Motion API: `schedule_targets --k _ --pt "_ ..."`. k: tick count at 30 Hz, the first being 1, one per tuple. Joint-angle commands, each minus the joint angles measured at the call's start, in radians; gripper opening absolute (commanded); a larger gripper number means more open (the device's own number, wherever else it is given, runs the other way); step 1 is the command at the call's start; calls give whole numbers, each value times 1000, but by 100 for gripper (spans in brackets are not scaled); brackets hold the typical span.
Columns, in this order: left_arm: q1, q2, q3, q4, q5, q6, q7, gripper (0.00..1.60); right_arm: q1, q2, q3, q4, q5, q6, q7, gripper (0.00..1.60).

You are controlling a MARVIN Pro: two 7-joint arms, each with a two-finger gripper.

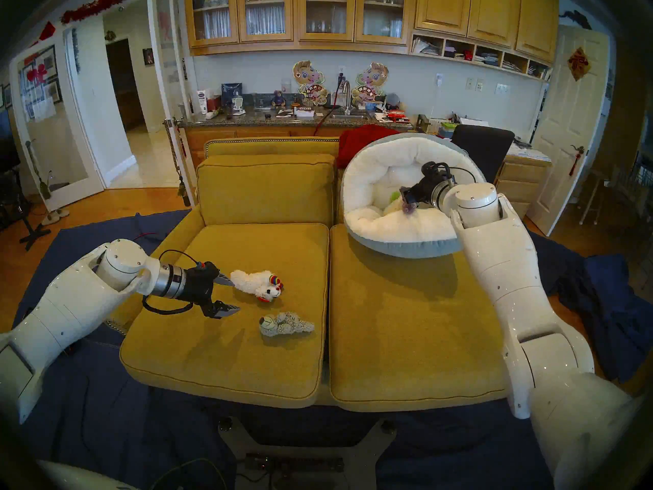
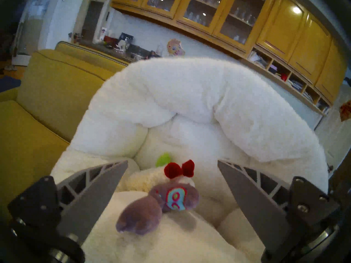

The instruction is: Put toys into dog bed

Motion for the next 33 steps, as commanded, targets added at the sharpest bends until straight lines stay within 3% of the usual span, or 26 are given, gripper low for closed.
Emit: schedule_targets --k 1,14,16,17,18,19,23,33 --pt "-33 -1 -19 -10 -4 -2 1 160 -19 34 36 -103 47 -14 62 160" --pt "-31 0 -19 -10 -3 -3 2 160 -198 76 66 -264 165 2 255 160" --pt "-30 0 -18 -10 -3 -3 2 160 -243 86 63 -310 174 7 277 160" --pt "-30 0 -18 -10 -3 -3 2 160 -237 80 52 -273 180 -2 299 160" --pt "-29 0 -18 -10 -3 -3 3 160 -278 92 57 -332 186 6 308 160" --pt "-29 0 -18 -10 -3 -3 3 160 -276 87 47 -306 192 2 329 160" --pt "-28 1 -18 -10 -3 -3 3 160 -361 103 44 -379 217 5 389 160" --pt "-26 1 -17 -10 -3 -3 3 160 -491 122 11 -465 281 7 525 160"
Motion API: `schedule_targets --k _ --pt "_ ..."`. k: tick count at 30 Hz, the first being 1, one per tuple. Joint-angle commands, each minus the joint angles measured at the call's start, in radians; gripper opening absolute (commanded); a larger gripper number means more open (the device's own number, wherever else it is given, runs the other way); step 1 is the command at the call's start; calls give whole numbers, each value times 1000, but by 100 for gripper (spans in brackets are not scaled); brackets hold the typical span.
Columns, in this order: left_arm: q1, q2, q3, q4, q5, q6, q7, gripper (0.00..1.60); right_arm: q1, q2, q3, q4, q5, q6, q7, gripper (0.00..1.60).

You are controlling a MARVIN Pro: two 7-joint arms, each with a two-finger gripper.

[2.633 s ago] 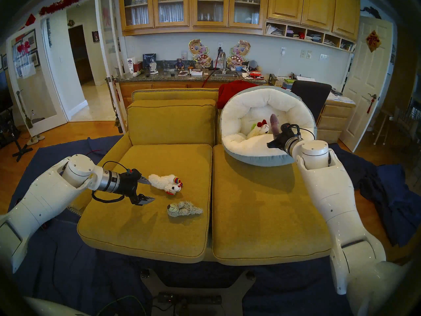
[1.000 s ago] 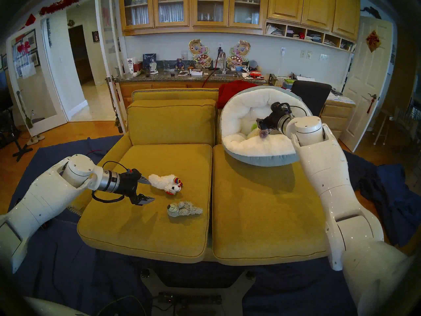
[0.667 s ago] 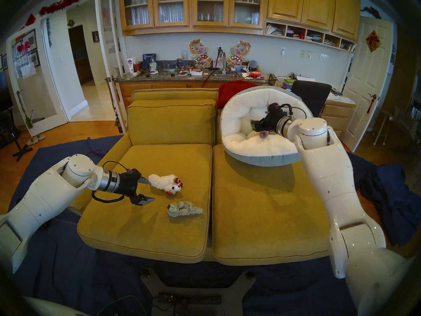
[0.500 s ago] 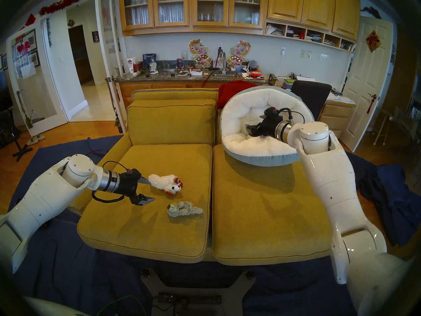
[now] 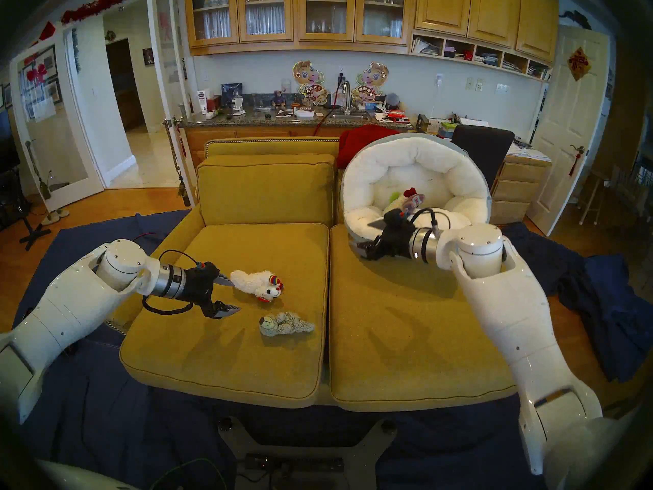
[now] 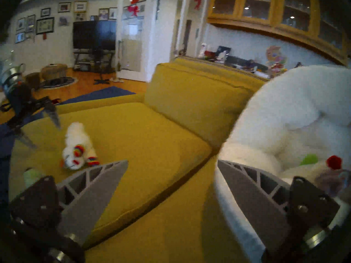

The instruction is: Put toys into dog bed

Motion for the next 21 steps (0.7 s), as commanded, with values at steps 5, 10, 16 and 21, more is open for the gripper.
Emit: schedule_targets --k 5,10,16,21 --pt "-28 0 -18 -10 -3 -3 3 160 -174 36 -12 -159 81 2 125 160" --pt "-29 0 -18 -11 -3 -3 3 160 -236 55 -14 -208 108 3 162 160" --pt "-31 0 -19 -11 -4 -3 3 160 -341 68 4 -297 126 -2 151 160" --pt "-32 0 -20 -11 -4 -2 2 160 -403 61 -10 -350 72 -38 68 160"
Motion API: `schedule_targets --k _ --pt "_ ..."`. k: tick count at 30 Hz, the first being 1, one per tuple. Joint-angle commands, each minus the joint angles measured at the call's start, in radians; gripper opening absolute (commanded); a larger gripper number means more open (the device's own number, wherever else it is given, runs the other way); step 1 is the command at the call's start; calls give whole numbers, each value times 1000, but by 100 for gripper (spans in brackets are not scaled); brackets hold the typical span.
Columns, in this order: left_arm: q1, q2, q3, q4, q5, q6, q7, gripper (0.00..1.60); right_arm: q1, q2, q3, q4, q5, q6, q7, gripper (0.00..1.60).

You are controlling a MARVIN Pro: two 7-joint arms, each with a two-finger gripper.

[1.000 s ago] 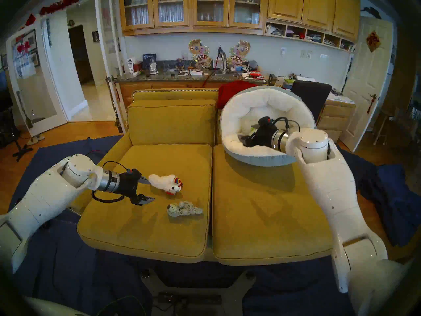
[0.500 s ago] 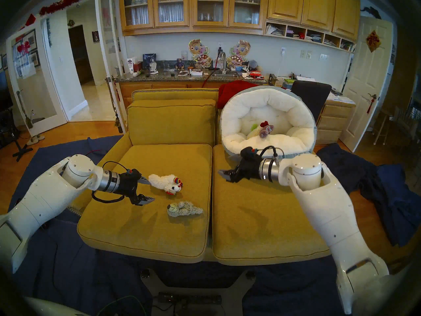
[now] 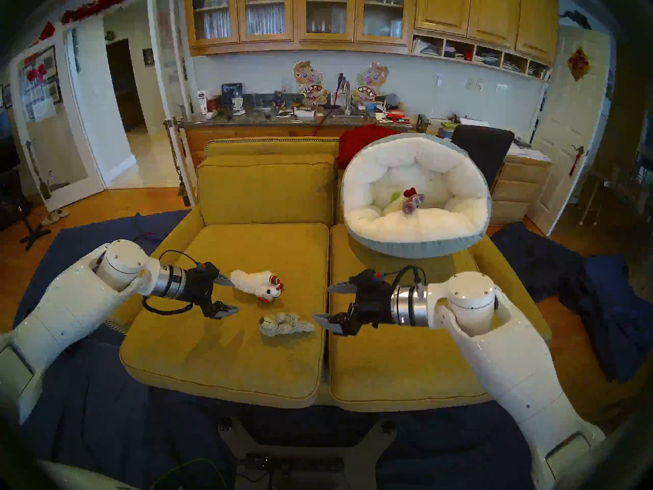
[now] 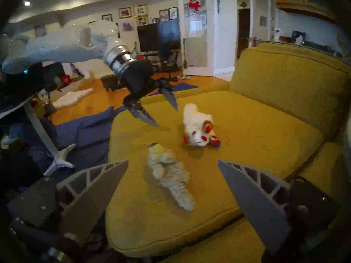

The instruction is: Put toys into dog bed

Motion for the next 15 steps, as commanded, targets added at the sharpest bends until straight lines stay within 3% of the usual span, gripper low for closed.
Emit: schedule_targets --k 1,6,8,11,15 --pt "-33 -1 -20 -11 -4 -2 1 160 -113 -1 6 -111 -28 -33 -98 160" --pt "-35 -1 -20 -10 -4 -2 0 160 -201 -34 32 -188 -96 -50 -207 160" --pt "-35 -1 -20 -10 -4 -2 0 160 -197 -44 28 -182 -109 -50 -206 160" --pt "-36 -1 -19 -10 -4 -1 -1 160 -242 -87 35 -200 -159 -60 -294 160" --pt "-37 -1 -19 -9 -4 -1 -2 160 -242 -105 18 -193 -177 -64 -340 160"
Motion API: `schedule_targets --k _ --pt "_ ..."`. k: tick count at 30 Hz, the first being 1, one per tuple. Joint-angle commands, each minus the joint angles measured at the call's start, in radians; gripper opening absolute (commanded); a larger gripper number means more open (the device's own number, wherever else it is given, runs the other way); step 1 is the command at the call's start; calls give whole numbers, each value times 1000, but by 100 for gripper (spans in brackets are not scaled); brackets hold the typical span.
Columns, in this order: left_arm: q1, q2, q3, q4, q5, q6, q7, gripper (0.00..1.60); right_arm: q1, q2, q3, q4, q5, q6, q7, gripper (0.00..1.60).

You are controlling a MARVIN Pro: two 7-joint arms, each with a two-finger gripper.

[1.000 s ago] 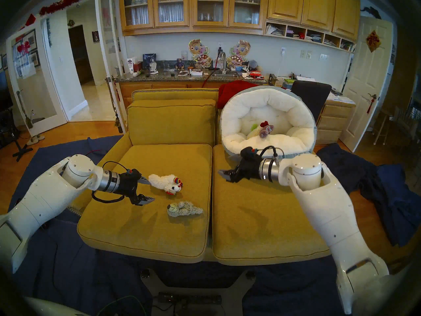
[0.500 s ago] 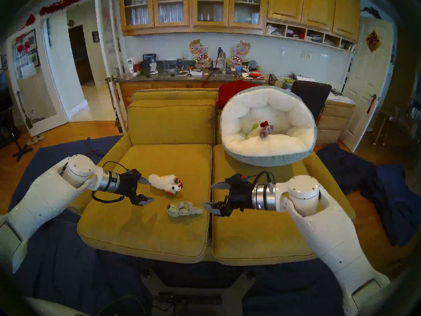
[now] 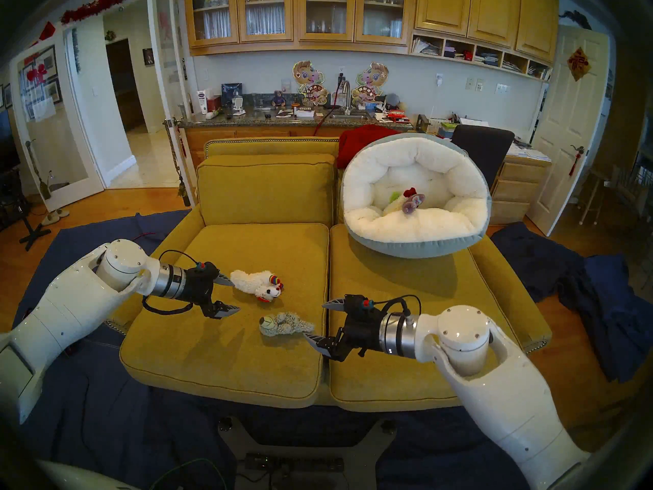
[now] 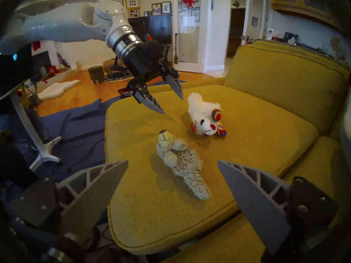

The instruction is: Put toys into dog bed

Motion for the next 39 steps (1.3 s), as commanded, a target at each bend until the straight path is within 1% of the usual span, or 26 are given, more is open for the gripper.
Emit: schedule_targets --k 1,11,20,39 --pt "-36 -1 -19 -9 -4 -1 -1 160 -42 -68 -6 -39 -41 -22 -114 160" --pt "-36 -1 -19 -9 -4 -1 -1 160 13 -110 -64 28 -69 -28 -143 160" --pt "-36 -1 -19 -9 -4 -1 -1 160 64 -141 -107 88 -74 -21 -135 160" --pt "-36 -1 -19 -9 -4 -1 -1 160 155 -199 -187 204 -94 -42 -145 160"
